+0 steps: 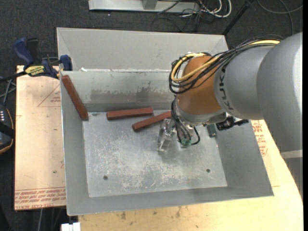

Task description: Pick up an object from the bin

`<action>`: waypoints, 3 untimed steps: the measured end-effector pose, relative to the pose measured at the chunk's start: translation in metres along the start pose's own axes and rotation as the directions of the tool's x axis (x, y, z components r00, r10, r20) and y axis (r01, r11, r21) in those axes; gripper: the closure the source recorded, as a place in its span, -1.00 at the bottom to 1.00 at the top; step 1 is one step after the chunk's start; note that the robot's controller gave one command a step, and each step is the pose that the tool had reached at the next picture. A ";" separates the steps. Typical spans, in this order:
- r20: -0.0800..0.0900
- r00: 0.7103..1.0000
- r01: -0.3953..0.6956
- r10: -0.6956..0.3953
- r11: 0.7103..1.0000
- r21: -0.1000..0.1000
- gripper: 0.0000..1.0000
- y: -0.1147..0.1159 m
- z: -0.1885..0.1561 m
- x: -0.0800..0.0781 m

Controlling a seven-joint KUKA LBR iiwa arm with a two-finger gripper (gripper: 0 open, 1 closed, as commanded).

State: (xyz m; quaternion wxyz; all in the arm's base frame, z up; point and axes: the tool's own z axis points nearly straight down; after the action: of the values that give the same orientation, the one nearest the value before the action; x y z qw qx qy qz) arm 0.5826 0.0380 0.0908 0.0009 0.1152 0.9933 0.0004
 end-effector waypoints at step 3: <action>0.000 1.000 0.028 -0.028 1.000 0.000 -1.00 0.017 -0.003 -0.034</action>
Offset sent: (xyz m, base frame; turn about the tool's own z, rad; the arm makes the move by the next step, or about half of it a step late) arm 0.0000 0.0000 0.0000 0.0000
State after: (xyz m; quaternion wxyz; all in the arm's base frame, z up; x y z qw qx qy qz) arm 0.6191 0.0464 0.0938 0.0008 0.1016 0.9948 0.0002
